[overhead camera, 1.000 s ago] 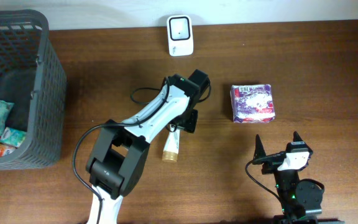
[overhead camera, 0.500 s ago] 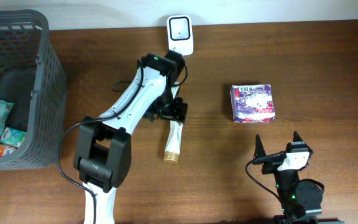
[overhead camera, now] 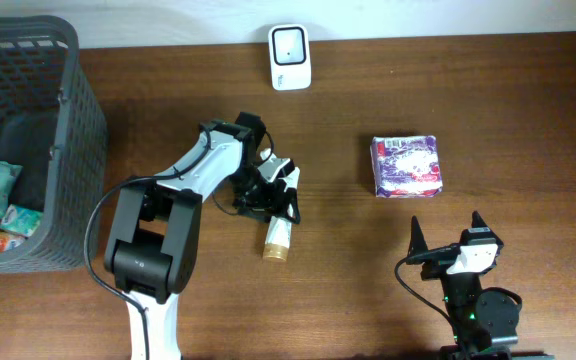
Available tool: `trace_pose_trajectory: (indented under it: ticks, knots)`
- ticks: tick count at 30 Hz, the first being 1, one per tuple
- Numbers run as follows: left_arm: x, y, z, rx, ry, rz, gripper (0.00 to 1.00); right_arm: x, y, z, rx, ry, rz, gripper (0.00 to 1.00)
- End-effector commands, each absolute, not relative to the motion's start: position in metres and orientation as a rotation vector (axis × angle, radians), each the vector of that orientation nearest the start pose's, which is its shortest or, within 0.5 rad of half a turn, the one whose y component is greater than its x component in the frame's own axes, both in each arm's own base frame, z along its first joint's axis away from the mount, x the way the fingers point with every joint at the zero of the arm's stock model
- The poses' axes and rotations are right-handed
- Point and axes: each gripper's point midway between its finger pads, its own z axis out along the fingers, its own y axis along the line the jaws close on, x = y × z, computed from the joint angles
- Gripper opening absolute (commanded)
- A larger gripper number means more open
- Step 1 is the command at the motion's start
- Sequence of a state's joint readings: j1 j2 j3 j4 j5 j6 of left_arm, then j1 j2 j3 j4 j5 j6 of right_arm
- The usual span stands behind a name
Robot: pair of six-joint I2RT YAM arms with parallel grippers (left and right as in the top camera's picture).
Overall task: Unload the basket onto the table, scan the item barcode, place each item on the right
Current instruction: 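Lift the Pantene tube and hold it up at the scanner window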
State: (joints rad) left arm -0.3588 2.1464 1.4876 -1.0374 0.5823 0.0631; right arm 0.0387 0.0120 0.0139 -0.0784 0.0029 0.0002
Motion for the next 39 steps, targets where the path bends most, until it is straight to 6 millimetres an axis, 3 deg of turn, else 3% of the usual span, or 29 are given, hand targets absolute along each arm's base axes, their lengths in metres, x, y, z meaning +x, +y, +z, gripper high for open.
trace_pose_trajectory:
  ticks: [1, 4, 6, 11, 13, 17, 19, 24, 30, 33, 36, 39]
  knots:
    - [0.303, -0.220, 0.016, 0.635, 3.126, -0.995, 0.59, 0.246, 0.006, 0.155, -0.020, 1.653, 0.017, 0.99]
    - [0.303, -0.220, 0.015, 0.635, 3.124, -0.996, 0.41, 0.246, 0.006, 0.155, -0.020, 1.653, 0.018, 0.99]
    - [0.304, -0.220, 0.015, 0.632, 3.122, -0.996, 0.19, 0.246, 0.006, 0.155, -0.020, 1.653, 0.018, 0.99]
    - [0.314, -0.224, 0.024, 0.641, 3.084, -1.006, 0.08, 0.246, 0.006, 0.155, -0.020, 1.653, 0.018, 0.99]
    - [0.326, -0.234, 0.039, 0.648, 3.017, -1.069, 0.03, 0.246, 0.006, 0.155, -0.020, 1.653, 0.017, 0.99]
    - [0.357, -0.266, 0.097, 0.770, 2.727, -1.307, 0.04, 0.246, 0.006, 0.155, -0.020, 1.653, 0.018, 0.99]
    - [0.372, -0.273, 0.120, 0.794, 2.646, -1.312, 0.04, 0.246, 0.006, 0.155, -0.020, 1.653, 0.017, 0.99]
    - [0.411, -0.297, 0.221, 0.905, 2.302, -1.337, 0.00, 0.246, 0.006, 0.155, -0.020, 1.653, 0.018, 0.99]
    - [0.429, -0.303, 0.312, 0.969, 2.047, -1.243, 0.00, 0.246, 0.006, 0.155, -0.020, 1.653, 0.018, 0.99]
    - [0.434, -0.298, 0.326, 0.852, 2.097, -1.282, 0.00, 0.246, 0.006, 0.155, -0.020, 1.653, 0.018, 0.99]
    - [0.435, -0.291, 0.322, 0.697, 2.212, -1.351, 0.00, 0.246, 0.006, 0.155, -0.020, 1.653, 0.017, 0.99]
    - [0.434, -0.286, 0.327, 0.678, 2.207, -1.409, 0.00, 0.246, 0.006, 0.155, -0.020, 1.653, 0.017, 0.99]
